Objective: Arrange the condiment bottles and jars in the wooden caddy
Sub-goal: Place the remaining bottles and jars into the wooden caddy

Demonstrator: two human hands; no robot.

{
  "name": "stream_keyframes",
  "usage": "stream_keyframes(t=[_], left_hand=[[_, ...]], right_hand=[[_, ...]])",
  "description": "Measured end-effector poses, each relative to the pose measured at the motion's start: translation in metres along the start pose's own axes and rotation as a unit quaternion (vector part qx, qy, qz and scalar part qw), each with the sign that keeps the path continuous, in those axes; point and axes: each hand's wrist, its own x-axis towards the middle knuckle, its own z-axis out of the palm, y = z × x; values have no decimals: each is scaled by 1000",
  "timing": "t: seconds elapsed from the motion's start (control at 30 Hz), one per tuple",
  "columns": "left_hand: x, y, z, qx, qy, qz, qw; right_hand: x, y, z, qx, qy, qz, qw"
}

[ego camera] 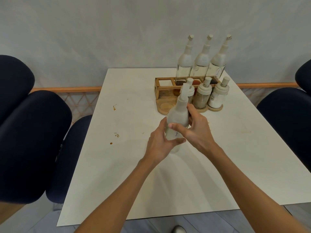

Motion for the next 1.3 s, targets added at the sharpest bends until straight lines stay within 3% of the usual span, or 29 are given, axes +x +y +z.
stream_keyframes(t=[0.1, 0.23, 0.4, 0.67, 0.97, 1.17, 1.3], left_hand=[[6, 1, -6, 11, -22, -10, 1000], [19, 5, -18, -19, -119, -33, 992], [36, 15, -21, -22, -179, -18, 983], [28, 5, -1, -27, -69, -27, 997], [23, 4, 6, -48, -28, -23, 998], [22, 4, 3, -45, -46, -7, 998], [9, 9, 4, -28, 7, -1, 1000]], right_hand=[[5, 0, -6, 12, -34, 16, 999], [12, -7, -10, 14, -88, 36, 995], [21, -7, -7, -1, -88, 43, 995], [14, 3, 9, 7, 25, 50, 998], [13, 4, 13, 0, 56, 52, 997], [12, 1, 14, -12, 65, 39, 997], [15, -4, 11, -16, 65, 52, 996]])
